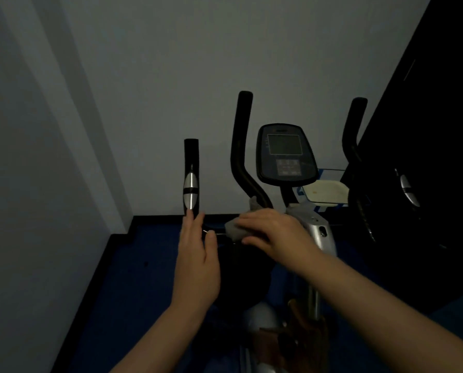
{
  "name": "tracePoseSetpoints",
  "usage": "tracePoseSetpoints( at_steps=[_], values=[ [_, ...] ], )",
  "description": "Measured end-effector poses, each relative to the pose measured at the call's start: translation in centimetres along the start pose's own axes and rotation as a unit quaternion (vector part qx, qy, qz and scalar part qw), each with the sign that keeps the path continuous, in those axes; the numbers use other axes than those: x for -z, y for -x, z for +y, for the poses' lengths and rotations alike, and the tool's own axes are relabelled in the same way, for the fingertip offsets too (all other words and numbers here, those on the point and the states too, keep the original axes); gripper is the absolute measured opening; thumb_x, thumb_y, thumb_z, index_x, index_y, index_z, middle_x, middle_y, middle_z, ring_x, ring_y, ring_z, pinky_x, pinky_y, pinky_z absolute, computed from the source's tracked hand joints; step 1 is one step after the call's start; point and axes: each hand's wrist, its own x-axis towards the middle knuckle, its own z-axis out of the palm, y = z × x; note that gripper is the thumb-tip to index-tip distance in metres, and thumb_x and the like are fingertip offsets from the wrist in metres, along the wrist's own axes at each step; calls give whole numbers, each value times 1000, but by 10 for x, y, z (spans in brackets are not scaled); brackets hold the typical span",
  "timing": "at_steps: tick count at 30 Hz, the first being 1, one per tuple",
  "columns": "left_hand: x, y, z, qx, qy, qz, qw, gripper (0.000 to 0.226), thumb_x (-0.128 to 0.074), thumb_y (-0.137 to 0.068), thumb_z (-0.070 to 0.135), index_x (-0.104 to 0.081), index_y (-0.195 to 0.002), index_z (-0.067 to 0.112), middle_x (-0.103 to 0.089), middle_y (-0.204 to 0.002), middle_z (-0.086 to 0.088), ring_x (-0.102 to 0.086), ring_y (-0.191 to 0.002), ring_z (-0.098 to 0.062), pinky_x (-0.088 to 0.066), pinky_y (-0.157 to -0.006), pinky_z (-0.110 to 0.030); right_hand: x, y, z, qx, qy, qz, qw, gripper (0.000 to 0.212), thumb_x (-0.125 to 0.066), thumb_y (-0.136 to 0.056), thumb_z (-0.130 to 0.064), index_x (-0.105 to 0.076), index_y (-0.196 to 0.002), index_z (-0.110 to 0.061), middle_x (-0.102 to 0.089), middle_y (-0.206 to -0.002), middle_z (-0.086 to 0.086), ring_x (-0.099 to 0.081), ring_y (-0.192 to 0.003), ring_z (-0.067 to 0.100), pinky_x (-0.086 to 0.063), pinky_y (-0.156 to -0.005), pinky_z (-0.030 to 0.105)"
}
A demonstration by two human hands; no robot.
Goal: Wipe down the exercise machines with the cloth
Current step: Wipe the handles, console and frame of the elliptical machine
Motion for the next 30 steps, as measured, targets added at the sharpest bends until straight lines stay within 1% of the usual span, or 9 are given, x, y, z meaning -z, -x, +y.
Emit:
tracePoseSetpoints(
  at_steps=[3, 5, 8, 12, 17, 20, 23, 25, 30],
  values=[
    [1, 0, 0, 18, 22, -10, 1000, 52, -27, -99, 44, -22, -149, 34, -7, -158, 20, -7, -144, 4, -10, -116, -21, 18, -9, 6, -2, 30, -124, 992, 50, -70, -87, -25, -55, -134, -30, -55, -138, -9, -49, -126, 11, -37, -107, 28],
    [2, 0, 0, 17, 33, -5, 999, 56, -24, -95, 48, -22, -149, 35, -8, -158, 21, -8, -144, 4, -10, -115, -20, 14, -25, -2, -29, 29, -125, 991, 47, -70, -86, -27, -58, -131, -33, -61, -131, -7, -55, -120, 13, -41, -102, 28],
    [3, -1, 0, 17, 29, -12, 999, 52, -26, -99, 43, -22, -150, 33, -7, -158, 20, -6, -143, 6, -7, -110, -13, 0, -50, -17, -101, -94, -122, 983, 42, -72, -85, -31, -63, -126, -30, -65, -126, -3, -56, -118, 12, -40, -98, 20],
    [4, -1, -1, 20, 12, -29, 999, 50, -26, -102, 39, -21, -151, 30, -2, -159, 20, -1, -144, 6, -5, -111, -15, 10, -52, -9, -89, -42, -186, 978, 41, -74, -82, -35, -66, -122, -29, -68, -119, -1, -60, -110, 12, -47, -98, 32],
    [2, -1, 1, 29, 30, -19, 999, 53, -27, -99, 41, -22, -151, 30, -5, -159, 20, -1, -143, 6, -5, -112, -17, -3, -56, -19, -117, -81, -141, 980, 39, -73, -82, -35, -67, -120, -29, -68, -117, 0, -60, -110, 13, -48, -97, 33],
    [3, -1, 1, 23, 21, -20, 999, 58, -26, -96, 46, -23, -151, 28, -7, -159, 19, -3, -144, 4, -7, -113, -19, -8, -61, -28, -115, -129, -157, 972, 40, -67, -88, -34, -63, -127, -26, -66, -123, 1, -58, -114, 14, -46, -100, 36],
    [3, -1, 2, 23, 18, -16, 999, 52, -29, -100, 40, -24, -151, 28, -8, -158, 19, -4, -144, 3, -8, -114, -20, 15, -59, -18, -82, 19, -228, 970, 42, -67, -88, -37, -61, -128, -28, -66, -121, 1, -59, -111, 17, -48, -95, 35],
    [3, -2, 2, 23, 15, -19, 999, 52, -30, -101, 39, -23, -151, 28, -6, -159, 19, -3, -144, 3, -8, -117, -24, 19, -58, -11, -89, 48, -231, 968, 39, -66, -88, -38, -63, -126, -28, -67, -117, 1, -59, -109, 17, -49, -92, 34],
    [5, -3, 1, 14, -25, -41, 999, 53, -29, -101, 42, -19, -152, 31, 3, -158, 22, 5, -143, 5, -4, -112, -20, -14, -71, -27, -155, -136, -176, 963, 29, -59, -94, -32, -67, -120, -22, -68, -115, 4, -60, -108, 18, -48, -97, 39]
  ],
)
